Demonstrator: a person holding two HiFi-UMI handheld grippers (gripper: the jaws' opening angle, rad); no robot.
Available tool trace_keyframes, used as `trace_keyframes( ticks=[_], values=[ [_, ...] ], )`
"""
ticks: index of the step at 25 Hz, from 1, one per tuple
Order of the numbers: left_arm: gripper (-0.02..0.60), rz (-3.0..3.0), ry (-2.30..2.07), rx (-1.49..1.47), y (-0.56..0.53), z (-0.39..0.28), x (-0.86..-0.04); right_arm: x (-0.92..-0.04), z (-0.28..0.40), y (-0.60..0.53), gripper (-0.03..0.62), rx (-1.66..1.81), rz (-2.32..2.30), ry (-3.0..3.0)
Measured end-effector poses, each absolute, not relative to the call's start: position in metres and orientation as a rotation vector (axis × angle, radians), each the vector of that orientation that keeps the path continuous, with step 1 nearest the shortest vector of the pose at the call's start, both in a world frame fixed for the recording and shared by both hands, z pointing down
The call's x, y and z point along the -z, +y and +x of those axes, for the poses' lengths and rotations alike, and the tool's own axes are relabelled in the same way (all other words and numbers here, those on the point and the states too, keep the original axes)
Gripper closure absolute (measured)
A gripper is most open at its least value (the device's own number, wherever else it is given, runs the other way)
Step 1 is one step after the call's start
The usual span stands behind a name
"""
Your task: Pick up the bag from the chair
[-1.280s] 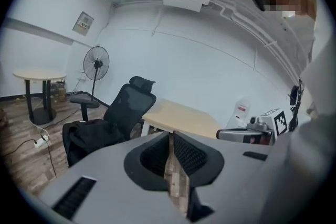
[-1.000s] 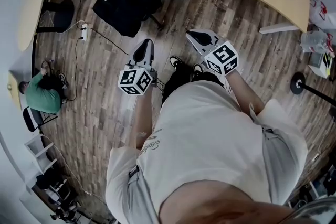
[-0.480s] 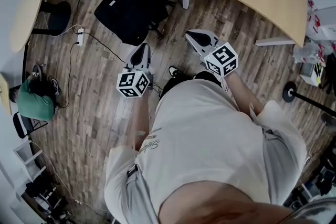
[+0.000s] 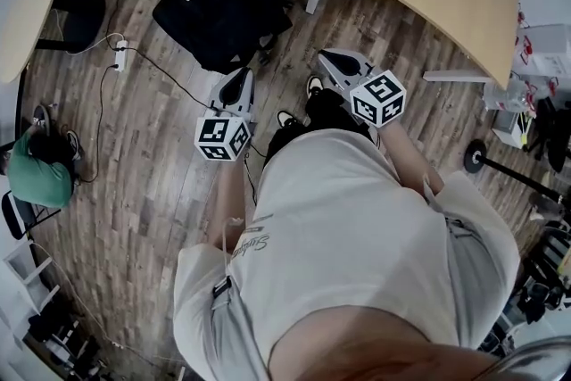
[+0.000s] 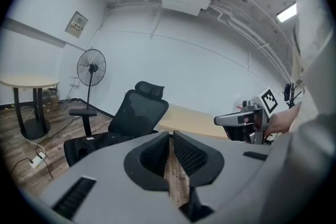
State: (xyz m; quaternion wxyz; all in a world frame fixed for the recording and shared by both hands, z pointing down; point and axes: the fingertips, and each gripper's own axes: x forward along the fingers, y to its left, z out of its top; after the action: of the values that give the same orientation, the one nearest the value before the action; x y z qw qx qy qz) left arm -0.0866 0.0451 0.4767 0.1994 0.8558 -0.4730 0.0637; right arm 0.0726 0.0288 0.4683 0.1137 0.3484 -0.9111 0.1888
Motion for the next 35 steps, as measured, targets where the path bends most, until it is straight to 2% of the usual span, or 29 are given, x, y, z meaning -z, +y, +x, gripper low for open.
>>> trace_keyframes(
  ticks=[10,17,35],
  values=[
    [0.546,2.259,-1.445,-0.16,0.023,-0.122,-0.499,-0.481,0.035,-0.025,0.599,-0.541,0.865,-2.682],
    [0.546,2.15,-1.507,-0.173,-0.019,-0.153,-0.504,-0.498,0.001,-0.107,0.599,-0.467,0.728,-2.689],
    [0.546,1.999,-1.509,-0.188,-0.11,-0.161,-0.539,-0.573,0.0,-0.241,0.599,-0.535,0.508,-2.596]
  ],
)
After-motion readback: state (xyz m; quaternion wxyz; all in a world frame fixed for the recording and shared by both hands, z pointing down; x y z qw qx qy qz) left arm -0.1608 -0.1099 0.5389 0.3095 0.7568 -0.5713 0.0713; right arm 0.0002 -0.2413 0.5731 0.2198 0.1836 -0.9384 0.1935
